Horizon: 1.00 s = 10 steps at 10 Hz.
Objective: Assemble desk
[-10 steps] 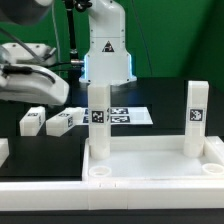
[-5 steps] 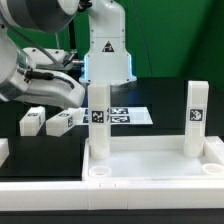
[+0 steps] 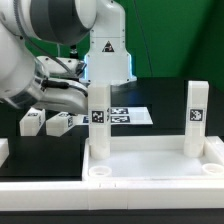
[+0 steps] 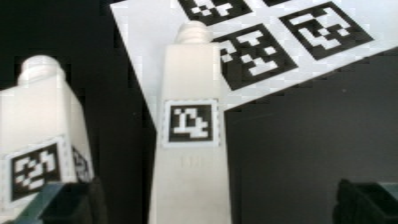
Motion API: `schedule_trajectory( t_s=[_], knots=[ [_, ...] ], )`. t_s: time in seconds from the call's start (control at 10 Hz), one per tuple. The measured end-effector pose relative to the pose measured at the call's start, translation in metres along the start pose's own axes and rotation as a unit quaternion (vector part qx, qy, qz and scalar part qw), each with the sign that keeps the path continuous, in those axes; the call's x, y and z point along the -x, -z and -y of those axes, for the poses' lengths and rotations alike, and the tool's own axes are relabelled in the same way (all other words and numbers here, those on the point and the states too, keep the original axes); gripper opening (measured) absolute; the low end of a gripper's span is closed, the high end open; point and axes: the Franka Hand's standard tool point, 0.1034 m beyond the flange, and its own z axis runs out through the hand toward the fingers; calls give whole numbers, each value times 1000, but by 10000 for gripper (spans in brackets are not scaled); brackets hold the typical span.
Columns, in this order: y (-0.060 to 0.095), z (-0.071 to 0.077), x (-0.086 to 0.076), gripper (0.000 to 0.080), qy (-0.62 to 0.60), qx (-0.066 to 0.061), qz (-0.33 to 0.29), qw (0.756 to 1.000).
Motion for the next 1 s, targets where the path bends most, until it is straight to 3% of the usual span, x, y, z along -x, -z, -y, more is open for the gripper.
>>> schedule_trajectory(
  t_s=[0.2, 0.8, 1.0],
  knots=[
    [-11, 1, -6, 649, 0, 4, -4, 1000],
    [-17, -1, -12, 649, -1, 6, -8, 1000],
    [-17, -1, -12, 379, -1, 6, -8, 1000]
  ],
)
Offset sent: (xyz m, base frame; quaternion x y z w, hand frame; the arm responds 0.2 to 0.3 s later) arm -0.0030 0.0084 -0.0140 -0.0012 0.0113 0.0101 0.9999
